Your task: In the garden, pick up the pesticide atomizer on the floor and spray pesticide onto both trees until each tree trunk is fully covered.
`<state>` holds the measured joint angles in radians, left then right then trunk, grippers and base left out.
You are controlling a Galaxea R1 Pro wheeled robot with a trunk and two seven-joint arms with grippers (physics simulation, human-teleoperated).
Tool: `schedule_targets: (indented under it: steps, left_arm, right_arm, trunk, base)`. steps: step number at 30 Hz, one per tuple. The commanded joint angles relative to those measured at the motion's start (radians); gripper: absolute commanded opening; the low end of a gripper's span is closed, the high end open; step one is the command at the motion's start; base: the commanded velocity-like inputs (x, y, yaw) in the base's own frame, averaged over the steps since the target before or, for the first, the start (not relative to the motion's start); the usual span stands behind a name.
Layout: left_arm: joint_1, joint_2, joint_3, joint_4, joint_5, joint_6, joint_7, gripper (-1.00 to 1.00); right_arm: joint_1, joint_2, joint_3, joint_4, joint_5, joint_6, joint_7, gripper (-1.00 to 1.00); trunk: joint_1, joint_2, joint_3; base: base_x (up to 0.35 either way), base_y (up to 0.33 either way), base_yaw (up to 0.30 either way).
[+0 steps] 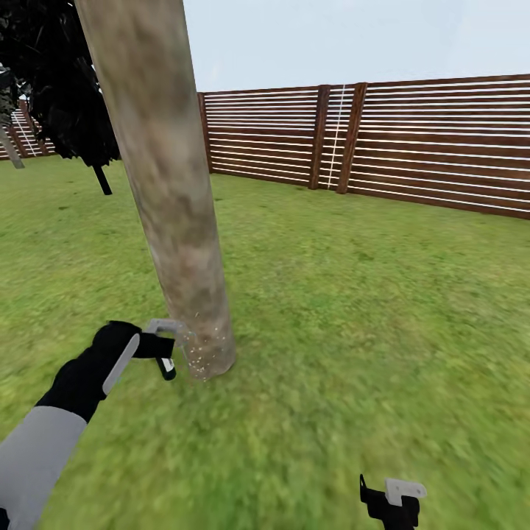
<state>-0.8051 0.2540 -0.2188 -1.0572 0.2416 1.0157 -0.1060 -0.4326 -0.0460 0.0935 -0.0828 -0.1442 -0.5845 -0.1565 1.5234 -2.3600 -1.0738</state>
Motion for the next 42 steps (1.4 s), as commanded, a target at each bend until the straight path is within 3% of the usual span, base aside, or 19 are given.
schedule_targets:
  steps: [1,3,5,11,18,23,29,33,37,42]
  left_arm:
    - [0.0,-0.017,-0.002,-0.001,-0.013,0.0,0.0,-1.0]
    - [-0.001,-0.044,-0.001,-0.003,-0.017,0.0,0.0,-1.0]
    - [-0.002,-0.044,0.001,-0.002,-0.019,0.0,0.0,-1.0]
    - [-0.027,0.008,0.007,-0.017,-0.019,0.0,0.0,-1.0]
    - [-0.051,0.009,0.004,-0.024,-0.021,0.007,0.0,-1.0]
    - [-0.051,0.01,0.005,-0.109,-0.021,0.007,0.001,-1.0]
    - [-0.025,0.018,0.01,-0.116,-0.022,0.002,0.009,-1.0]
    - [0.035,0.019,0.01,-0.116,-0.022,-0.008,0.016,-1.0]
    - [0.053,0.014,0.01,-0.105,-0.016,-0.012,0.092,-1.0]
    - [0.076,0.006,0.01,-0.101,-0.012,-0.012,0.109,-1.0]
  right_arm:
    - [0.0,0.0,0.0,0.0,0.0,0.0,0.0,1.0]
    - [0.0,0.0,0.0,0.0,0.0,0.0,0.001,1.0]
    - [0.0,0.0,0.0,0.0,0.0,0.0,0.0,1.0]
    - [0.0,0.002,0.0,0.0,0.0,0.0,0.001,1.0]
    - [0.0,0.002,0.0,0.0,0.0,0.0,0.001,1.0]
    - [0.0,0.0,0.001,0.0,0.0,0.0,0.003,1.0]
    - [0.0,0.0,0.002,0.0,0.0,0.0,0.003,1.0]
    - [0.0,0.0,0.002,0.0,0.0,0.0,0.003,1.0]
    - [0.0,0.0,0.002,-0.001,0.0,0.0,0.003,1.0]
    - [0.0,0.002,0.002,0.0,0.0,0.0,0.003,1.0]
  trunk:
    - [0.0,0.0,0.0]
    - [0.0,0.0,0.0]
    - [0.0,0.0,0.0]
    - [0.0,0.0,0.0]
    - [0.0,0.0,0.0]
    - [0.0,0.0,0.0]
    - [0.0,0.0,0.0]
    - [0.0,0.0,0.0]
    - [0.0,0.0,0.001]
    - [0.0,0.0,0.005]
  base:
    - [0.0,0.0,0.0]
    - [0.0,0.0,0.0]
    - [0.0,0.0,0.0]
    - [-0.233,0.051,0.0]
    - [-0.023,0.003,0.0]
    - [0.0,0.0,0.0]
    - [0.0,0.0,0.0]
    - [0.0,-0.082,0.0]
    - [0.0,-0.252,0.06]
    - [0.0,-0.271,0.208]
